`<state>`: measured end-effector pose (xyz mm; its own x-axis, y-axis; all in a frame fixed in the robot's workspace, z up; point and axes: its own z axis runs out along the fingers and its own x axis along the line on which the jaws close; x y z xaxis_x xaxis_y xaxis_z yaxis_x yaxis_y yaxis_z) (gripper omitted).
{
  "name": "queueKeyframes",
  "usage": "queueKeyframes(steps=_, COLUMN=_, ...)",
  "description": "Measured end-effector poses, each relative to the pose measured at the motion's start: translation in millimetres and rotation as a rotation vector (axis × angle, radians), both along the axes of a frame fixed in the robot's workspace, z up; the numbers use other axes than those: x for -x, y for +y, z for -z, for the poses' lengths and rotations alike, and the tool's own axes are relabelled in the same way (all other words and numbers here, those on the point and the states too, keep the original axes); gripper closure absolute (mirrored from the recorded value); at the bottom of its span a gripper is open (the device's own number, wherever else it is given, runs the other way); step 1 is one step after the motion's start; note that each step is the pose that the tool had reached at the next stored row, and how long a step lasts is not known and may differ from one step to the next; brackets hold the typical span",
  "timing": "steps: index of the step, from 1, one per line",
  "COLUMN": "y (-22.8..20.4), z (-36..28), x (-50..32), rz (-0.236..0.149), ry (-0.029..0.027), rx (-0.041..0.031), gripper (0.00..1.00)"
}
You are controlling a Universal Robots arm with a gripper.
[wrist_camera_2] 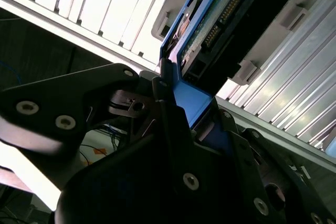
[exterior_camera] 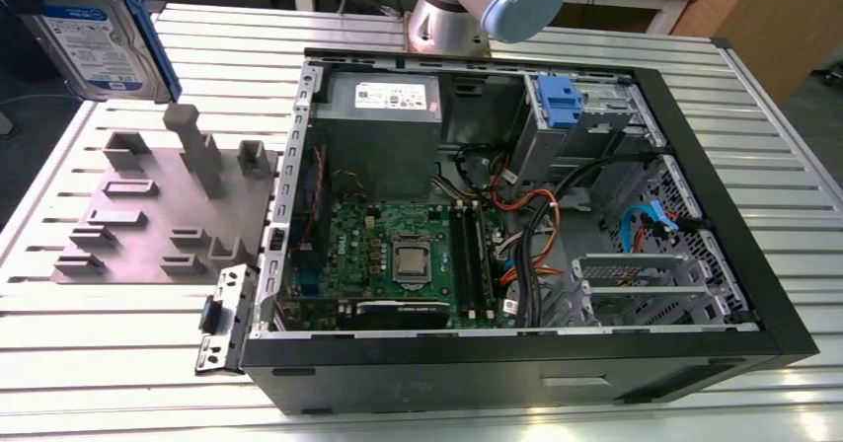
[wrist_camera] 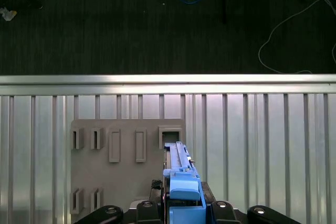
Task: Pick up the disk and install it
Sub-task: 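Pick up the disk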
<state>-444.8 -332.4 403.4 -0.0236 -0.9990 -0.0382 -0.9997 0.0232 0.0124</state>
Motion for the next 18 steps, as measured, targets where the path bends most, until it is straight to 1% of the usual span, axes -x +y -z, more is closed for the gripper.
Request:
queueKeyframes(steps=4, y=0.0, z=-0.4, x=0.0, rz=0.000, ry=0.0002, rx=0.0001, gripper=0.63)
queueKeyframes(steps=18, y=0.0, z=-5.4, x=0.0, rz=0.000, ry=-0.0001, rx=0.0000, gripper=0.63)
